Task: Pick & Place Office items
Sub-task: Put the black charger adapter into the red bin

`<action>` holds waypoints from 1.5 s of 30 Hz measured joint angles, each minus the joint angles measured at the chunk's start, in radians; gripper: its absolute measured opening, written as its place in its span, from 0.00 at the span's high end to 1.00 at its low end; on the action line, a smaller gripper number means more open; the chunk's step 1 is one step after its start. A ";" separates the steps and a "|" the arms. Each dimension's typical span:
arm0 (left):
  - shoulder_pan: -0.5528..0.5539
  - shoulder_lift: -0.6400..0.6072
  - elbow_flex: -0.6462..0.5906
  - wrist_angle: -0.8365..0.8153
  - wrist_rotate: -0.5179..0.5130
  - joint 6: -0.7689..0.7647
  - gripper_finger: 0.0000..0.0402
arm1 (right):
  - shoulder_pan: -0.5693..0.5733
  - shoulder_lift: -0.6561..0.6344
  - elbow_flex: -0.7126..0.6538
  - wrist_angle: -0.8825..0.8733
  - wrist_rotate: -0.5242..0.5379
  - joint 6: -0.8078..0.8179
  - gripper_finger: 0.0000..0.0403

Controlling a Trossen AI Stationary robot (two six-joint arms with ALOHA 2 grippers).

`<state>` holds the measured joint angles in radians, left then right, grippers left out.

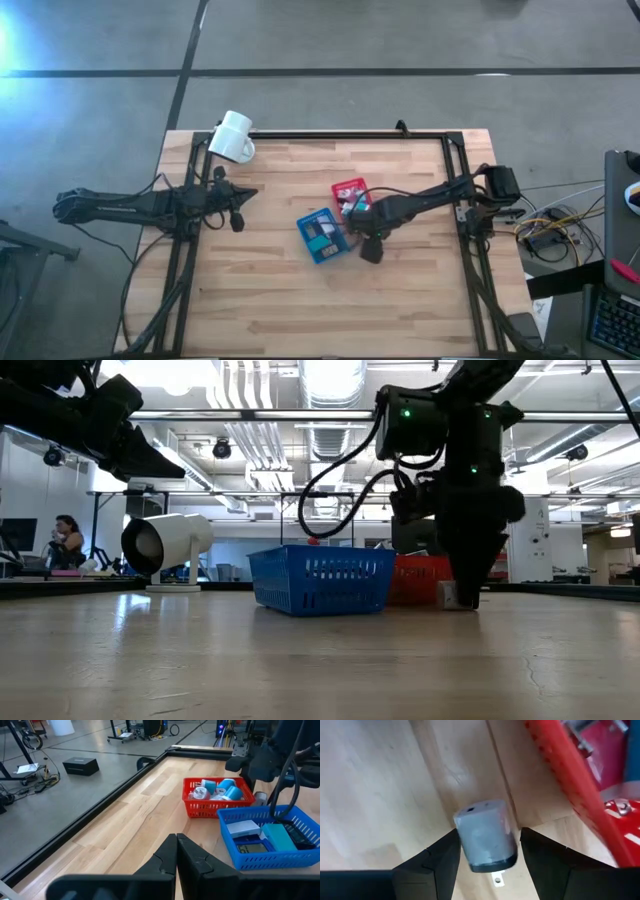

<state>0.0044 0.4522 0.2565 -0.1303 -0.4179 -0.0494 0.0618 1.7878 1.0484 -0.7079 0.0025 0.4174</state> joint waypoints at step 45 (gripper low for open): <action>0.000 0.002 0.000 0.027 0.002 0.011 0.97 | 0.208 -1.056 -0.434 0.857 0.055 -0.504 0.67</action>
<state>0.0040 0.4541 0.2565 -0.1030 -0.4156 -0.0380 0.2698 0.7323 0.6145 0.1494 0.0573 -0.0866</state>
